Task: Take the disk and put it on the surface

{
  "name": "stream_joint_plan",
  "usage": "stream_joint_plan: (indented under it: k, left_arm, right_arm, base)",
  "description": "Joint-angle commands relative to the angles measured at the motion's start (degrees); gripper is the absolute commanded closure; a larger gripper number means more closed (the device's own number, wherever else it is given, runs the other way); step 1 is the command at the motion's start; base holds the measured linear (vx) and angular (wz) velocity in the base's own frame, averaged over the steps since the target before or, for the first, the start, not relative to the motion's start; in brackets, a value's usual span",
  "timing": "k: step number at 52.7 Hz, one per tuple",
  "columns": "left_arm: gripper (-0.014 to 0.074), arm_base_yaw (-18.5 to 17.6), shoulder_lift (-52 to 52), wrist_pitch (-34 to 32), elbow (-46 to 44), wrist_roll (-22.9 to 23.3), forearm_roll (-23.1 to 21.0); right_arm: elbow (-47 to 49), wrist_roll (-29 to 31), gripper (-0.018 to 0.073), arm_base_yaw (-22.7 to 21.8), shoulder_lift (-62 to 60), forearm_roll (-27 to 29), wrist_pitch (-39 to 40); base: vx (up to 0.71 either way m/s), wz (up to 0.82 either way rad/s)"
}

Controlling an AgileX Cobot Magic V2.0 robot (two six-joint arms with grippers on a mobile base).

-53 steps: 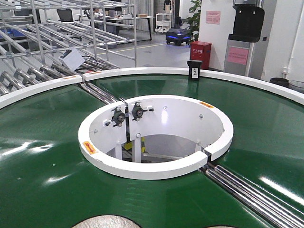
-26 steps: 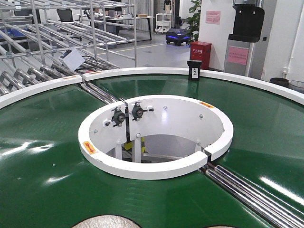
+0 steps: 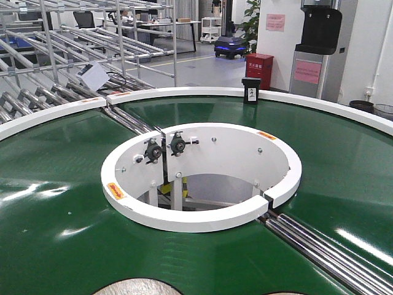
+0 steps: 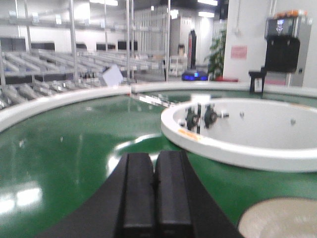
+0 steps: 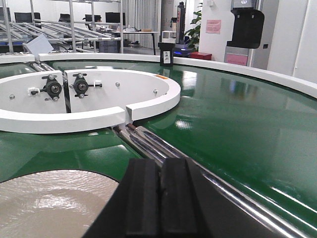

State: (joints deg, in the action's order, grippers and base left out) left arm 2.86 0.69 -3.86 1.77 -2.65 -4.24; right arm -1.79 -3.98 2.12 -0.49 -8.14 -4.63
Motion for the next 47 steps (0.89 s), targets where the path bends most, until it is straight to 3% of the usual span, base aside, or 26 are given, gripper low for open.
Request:
stream_joint_plan:
  k: [1,7,12,18,29,47]
  left_arm:
    - [0.0604,-0.14,0.71,-10.00,-1.48,0.62,-0.12]
    - [0.0604,-0.14,0.71,-14.73,-4.13,0.57,-0.12]
    - [0.0603,-0.14,0.59,-13.44,-10.34,0.39,-0.12]
    - [0.0601,-0.14,-2.17,-6.50,-19.73,0.39,-0.07]
    - [0.0601,-0.14,-15.54,8.88,-35.65,0.39,-0.07]
    - [0.0592,-0.14,-32.28,17.31,-36.92,0.62,-0.49]
  right_arm:
    - [-0.35,0.13,0.0564,0.07,-0.66,-0.57,7.96]
    - [1.86,0.13,0.0564,0.07,-0.66,-0.57,13.43]
    - [7.41,0.20,0.0564,0.07,0.24,-0.57,9.67]
    - [17.21,0.20,0.0564,0.07,5.17,-0.63,0.85]
    - [29.71,0.20,0.0564,0.07,18.44,-0.63,1.39]
    - [30.99,-0.10,0.0536,0.07,34.45,0.40,-3.30]
  base:
    - [0.00,0.00]
    - [0.00,0.00]
    - [0.00,0.00]
    - [0.00,0.00]
    - [0.00,0.00]
    - [0.00,0.00]
